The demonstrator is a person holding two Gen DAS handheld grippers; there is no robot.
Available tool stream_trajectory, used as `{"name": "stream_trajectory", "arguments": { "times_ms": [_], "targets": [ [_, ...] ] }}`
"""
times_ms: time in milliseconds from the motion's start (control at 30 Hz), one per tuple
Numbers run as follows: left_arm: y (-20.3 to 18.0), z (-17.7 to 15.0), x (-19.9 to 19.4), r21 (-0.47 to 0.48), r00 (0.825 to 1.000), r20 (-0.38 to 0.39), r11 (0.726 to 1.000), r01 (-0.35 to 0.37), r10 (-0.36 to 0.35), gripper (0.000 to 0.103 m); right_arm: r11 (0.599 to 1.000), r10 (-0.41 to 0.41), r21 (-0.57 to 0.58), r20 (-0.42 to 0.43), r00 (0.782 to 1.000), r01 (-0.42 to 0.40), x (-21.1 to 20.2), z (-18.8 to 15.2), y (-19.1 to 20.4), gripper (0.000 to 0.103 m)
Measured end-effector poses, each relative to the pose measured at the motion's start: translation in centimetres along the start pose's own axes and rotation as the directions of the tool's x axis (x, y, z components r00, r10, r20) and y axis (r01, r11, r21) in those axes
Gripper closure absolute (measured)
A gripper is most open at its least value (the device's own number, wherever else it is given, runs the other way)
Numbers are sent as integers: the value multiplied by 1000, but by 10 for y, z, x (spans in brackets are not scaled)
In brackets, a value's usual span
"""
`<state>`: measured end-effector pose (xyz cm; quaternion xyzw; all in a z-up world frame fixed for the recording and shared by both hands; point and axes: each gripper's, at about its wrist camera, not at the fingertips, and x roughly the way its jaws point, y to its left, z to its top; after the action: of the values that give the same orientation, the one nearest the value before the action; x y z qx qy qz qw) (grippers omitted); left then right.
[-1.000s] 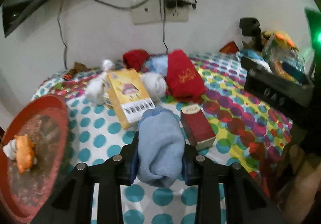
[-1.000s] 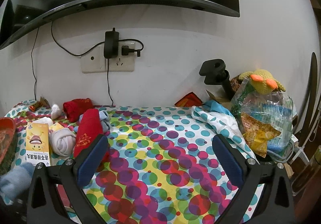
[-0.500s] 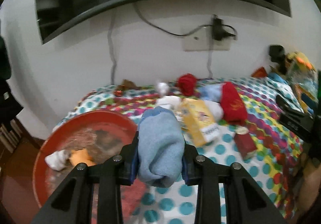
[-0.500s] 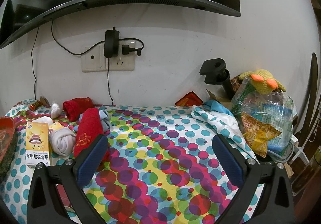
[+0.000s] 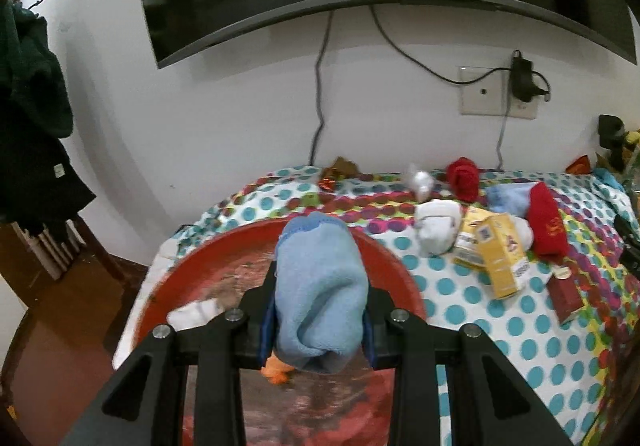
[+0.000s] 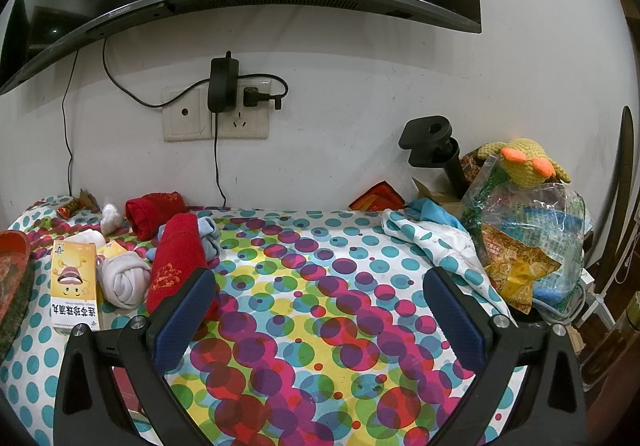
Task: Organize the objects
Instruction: 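Carry the blue sock over the red tray and release it with the left gripper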
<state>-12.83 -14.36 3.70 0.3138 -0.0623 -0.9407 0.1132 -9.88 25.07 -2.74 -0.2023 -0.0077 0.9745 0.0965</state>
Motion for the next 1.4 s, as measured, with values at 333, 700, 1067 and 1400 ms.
{"name": "stream_trajectory", "arguments": {
  "times_ms": [333, 700, 1067, 1400],
  "targets": [
    [44, -9, 16, -22, 996, -41, 997, -79, 78, 70, 1000, -2, 1, -1, 1000, 2, 0, 1, 1, 0],
    [97, -9, 43, -109, 988, -95, 986, -129, 119, 70, 1000, -3, -5, -2, 1000, 3, 1, -1, 1, 0],
    [140, -8, 86, -227, 977, -177, 961, -159, 120, 70, 1000, -3, -6, -3, 1000, 3, 1, 0, 2, 0],
    [134, -4, 135, -228, 968, -226, 960, -163, 110, 69, 1000, -4, -4, 0, 1000, 4, 1, -1, 1, 0]
  ]
}}
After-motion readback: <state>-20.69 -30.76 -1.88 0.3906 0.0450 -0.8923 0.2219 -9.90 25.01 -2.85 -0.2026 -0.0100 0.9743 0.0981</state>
